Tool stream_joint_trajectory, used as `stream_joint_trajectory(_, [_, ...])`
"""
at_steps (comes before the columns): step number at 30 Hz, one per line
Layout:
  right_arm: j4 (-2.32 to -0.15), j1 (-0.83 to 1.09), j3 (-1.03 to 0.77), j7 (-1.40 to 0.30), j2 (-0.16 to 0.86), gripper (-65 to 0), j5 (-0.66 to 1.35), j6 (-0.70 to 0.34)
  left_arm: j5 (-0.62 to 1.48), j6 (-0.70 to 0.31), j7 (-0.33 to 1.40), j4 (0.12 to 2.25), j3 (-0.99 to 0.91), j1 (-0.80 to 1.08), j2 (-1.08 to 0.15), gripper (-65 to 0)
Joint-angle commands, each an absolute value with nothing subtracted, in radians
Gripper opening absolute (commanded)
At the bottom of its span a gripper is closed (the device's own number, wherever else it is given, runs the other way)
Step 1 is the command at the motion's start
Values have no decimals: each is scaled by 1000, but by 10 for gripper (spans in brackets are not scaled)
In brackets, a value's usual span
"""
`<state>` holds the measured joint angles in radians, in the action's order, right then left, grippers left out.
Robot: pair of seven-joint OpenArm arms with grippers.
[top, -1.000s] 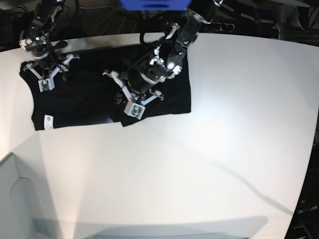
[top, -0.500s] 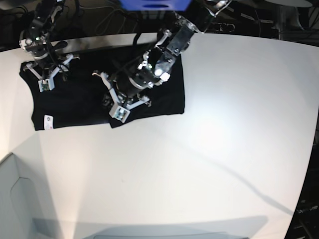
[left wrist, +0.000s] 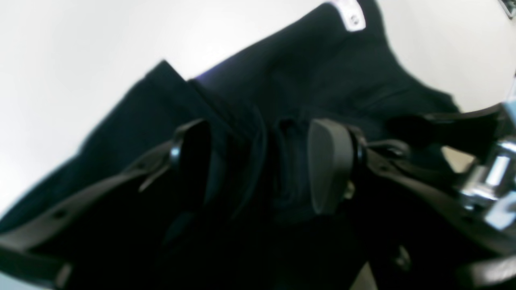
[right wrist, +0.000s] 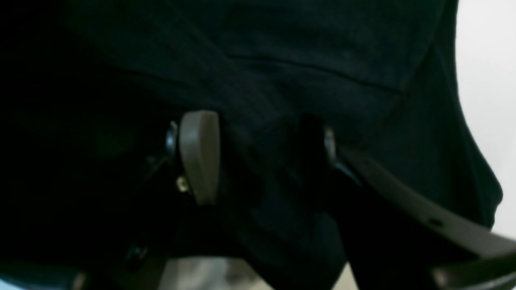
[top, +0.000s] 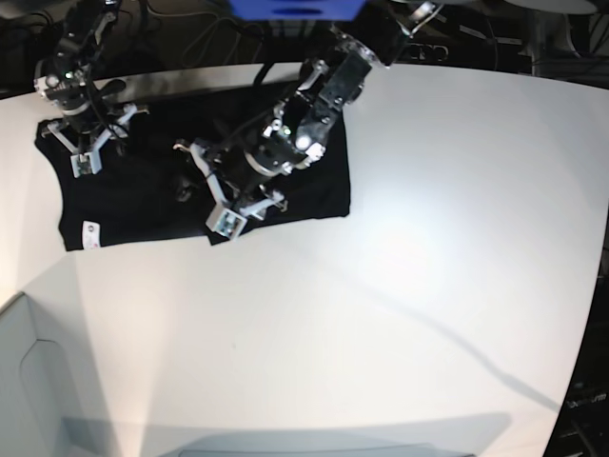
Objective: Fold the T-shirt properly
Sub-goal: 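Hold the strip end with the right gripper and fold the left gripper's end toward it, then release the folded end and move the left gripper back to the strip's folded edge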
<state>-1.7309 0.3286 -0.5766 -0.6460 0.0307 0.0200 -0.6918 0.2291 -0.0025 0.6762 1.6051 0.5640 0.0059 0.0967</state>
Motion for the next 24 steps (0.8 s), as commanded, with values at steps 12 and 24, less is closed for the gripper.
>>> stream_joint_trajectory(12, [-1742, 292, -581, -639, 44, -327, 13, -698, 242, -7, 653, 1870, 317, 163, -38, -316])
stream_joint_trajectory(24, [-1741, 277, -581, -639, 42, -328, 13, -698, 242, -10, 656, 1712, 489, 162, -35, -316])
